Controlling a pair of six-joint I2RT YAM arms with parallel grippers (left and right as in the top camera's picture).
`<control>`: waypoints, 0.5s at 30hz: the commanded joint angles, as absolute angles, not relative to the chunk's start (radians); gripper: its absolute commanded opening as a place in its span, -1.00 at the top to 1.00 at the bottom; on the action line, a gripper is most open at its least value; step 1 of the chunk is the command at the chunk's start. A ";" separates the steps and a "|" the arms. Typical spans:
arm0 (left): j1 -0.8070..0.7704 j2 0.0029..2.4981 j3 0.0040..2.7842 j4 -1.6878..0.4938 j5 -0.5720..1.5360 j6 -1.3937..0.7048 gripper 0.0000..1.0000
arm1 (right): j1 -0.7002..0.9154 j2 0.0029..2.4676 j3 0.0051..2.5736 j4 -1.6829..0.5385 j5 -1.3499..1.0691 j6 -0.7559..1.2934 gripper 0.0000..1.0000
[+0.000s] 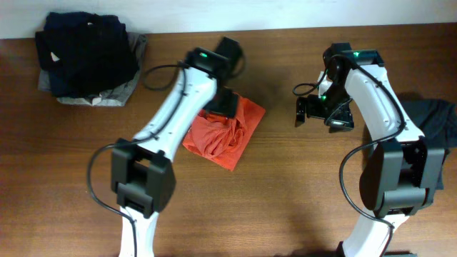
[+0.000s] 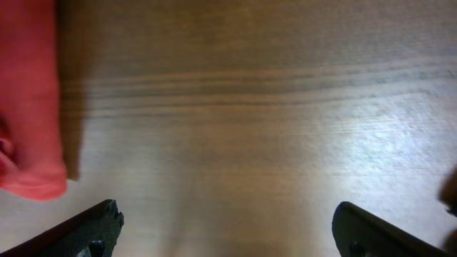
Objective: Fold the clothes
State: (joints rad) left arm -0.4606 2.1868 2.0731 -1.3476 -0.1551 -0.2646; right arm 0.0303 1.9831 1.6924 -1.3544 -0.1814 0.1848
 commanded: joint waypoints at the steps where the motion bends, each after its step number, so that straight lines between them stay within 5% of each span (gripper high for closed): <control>1: -0.339 2.192 2.094 -1.359 -0.151 -0.328 -0.98 | 0.044 1.964 1.705 -1.328 -0.240 0.192 -0.97; 8: -0.159 2.193 2.076 -1.404 0.217 -0.196 -0.93 | 0.138 1.966 1.705 -1.235 -0.240 0.193 -0.97; 15: -0.190 2.193 2.005 -1.453 0.228 -0.113 -0.93 | 0.179 1.966 1.705 -1.112 -0.309 0.227 -0.98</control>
State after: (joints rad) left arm -0.1612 2.1872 2.0407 -1.4433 0.1684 -0.1852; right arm 0.1761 1.9831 1.6924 -1.1397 -0.2497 0.1905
